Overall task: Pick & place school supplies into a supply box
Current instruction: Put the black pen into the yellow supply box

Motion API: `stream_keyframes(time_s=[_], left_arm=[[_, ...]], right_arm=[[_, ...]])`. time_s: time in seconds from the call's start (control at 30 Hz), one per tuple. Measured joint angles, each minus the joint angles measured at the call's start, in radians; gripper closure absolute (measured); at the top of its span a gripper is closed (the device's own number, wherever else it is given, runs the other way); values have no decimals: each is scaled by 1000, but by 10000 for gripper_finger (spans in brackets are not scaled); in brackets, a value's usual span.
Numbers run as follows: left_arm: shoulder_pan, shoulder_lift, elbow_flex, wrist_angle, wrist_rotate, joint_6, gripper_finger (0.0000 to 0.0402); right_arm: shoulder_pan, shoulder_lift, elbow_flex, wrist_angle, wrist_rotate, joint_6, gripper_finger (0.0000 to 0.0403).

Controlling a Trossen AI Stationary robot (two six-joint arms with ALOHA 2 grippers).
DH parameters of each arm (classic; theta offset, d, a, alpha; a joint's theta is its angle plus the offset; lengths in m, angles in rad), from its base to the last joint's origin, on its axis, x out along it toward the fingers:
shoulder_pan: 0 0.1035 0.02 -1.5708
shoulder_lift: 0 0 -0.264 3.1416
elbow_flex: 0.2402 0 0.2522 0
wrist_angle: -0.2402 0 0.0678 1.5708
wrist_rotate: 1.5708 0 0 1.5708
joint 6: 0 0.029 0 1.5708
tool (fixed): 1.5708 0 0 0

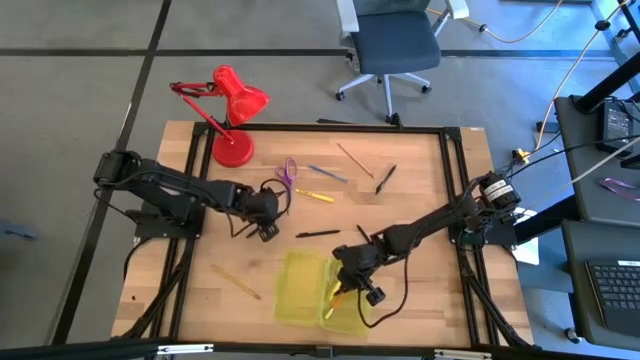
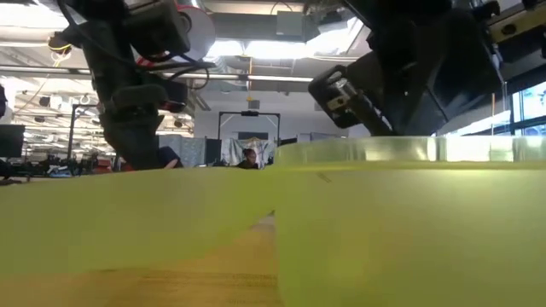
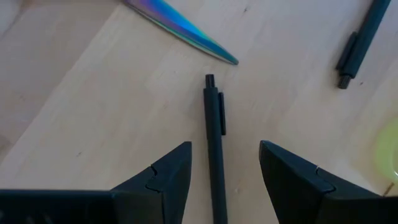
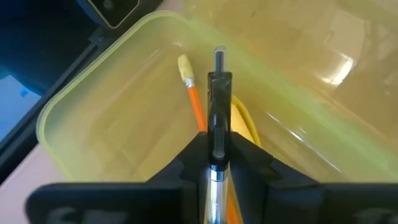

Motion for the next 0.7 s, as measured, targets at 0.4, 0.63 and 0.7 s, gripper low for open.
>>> stream_keyframes(time_s=[0.4,0.63,0.7], left_arm=[[18,75,-1,6,-4,23,222],[18,153,4,10,-5,23,222],[18,164,5,9,-6,23,222]], right_arm=[[0,0,0,-14,0,-35,250],[0,-6,0,-26,0,20,247],[0,-7,0,-44,0,44,247]])
